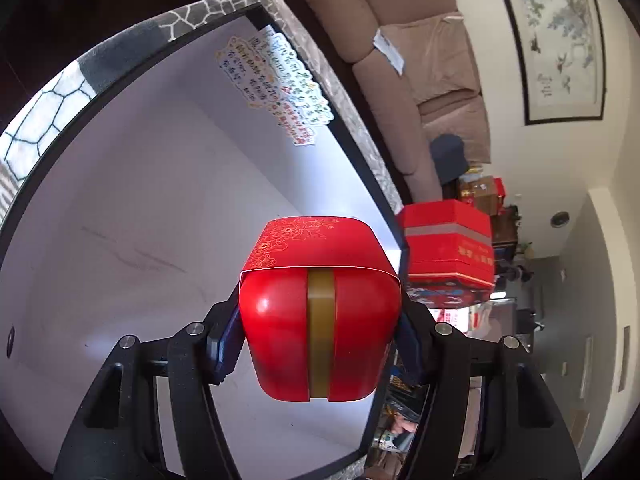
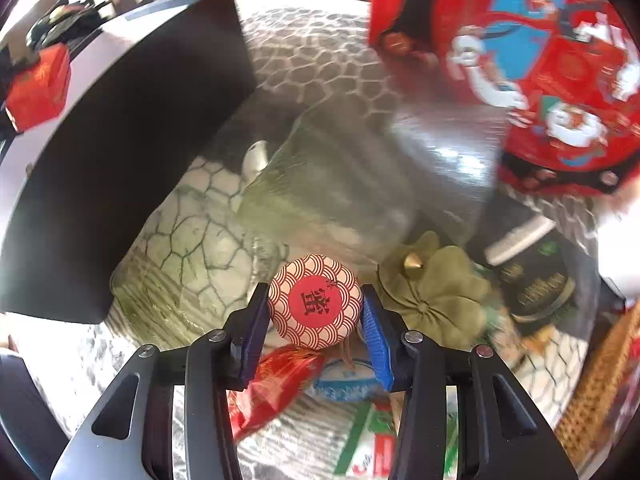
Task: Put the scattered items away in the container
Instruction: 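Carry the red tea tin with the left gripper while the right gripper grasps the red round sachet, then drop the red tea tin into the box from the left gripper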
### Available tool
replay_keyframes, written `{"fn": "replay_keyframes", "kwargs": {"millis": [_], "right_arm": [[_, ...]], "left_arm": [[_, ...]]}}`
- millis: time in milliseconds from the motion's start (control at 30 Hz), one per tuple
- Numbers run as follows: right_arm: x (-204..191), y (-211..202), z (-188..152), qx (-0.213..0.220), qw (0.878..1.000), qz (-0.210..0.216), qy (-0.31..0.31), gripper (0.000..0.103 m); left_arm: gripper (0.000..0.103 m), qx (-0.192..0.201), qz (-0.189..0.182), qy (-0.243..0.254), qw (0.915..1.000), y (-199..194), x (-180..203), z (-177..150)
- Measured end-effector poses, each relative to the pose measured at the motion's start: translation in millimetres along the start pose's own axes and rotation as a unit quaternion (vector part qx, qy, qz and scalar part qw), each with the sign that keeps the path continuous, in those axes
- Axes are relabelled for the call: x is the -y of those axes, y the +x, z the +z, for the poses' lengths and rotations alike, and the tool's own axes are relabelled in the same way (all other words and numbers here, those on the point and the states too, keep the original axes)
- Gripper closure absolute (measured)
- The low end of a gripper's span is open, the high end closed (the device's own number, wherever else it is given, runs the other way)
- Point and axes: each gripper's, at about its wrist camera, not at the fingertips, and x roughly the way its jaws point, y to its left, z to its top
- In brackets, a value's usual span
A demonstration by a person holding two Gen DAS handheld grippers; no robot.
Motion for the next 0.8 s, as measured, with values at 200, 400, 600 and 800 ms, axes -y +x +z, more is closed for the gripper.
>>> {"fn": "replay_keyframes", "kwargs": {"millis": [200, 400, 600, 800], "right_arm": [[7.4, -58.5, 0.4, 0.037, 0.999, 0.001, 0.019, 0.058], [-18.9, -79.7, 31.9, 0.052, 0.999, -0.005, 0.004, 0.058], [-89.3, -94.8, 67.6, 0.07, 0.994, 0.075, -0.039, 0.058], [-183.5, -58.0, 111.8, 0.027, 0.986, 0.087, -0.137, 0.058]], "left_arm": [[0.042, -0.009, 0.044, -0.02, 0.9988, 19.7, -10.4, 19.6], [0.042, -0.019, 0.101, -0.041, 0.9939, 47.6, -19.9, 38.2], [0.042, -0.031, 0.141, -0.013, 0.9895, 63.4, -22.3, 44.2], [0.025, -0.037, 0.222, 0.064, 0.9722, 63.5, 1.7, 44.0]]}}
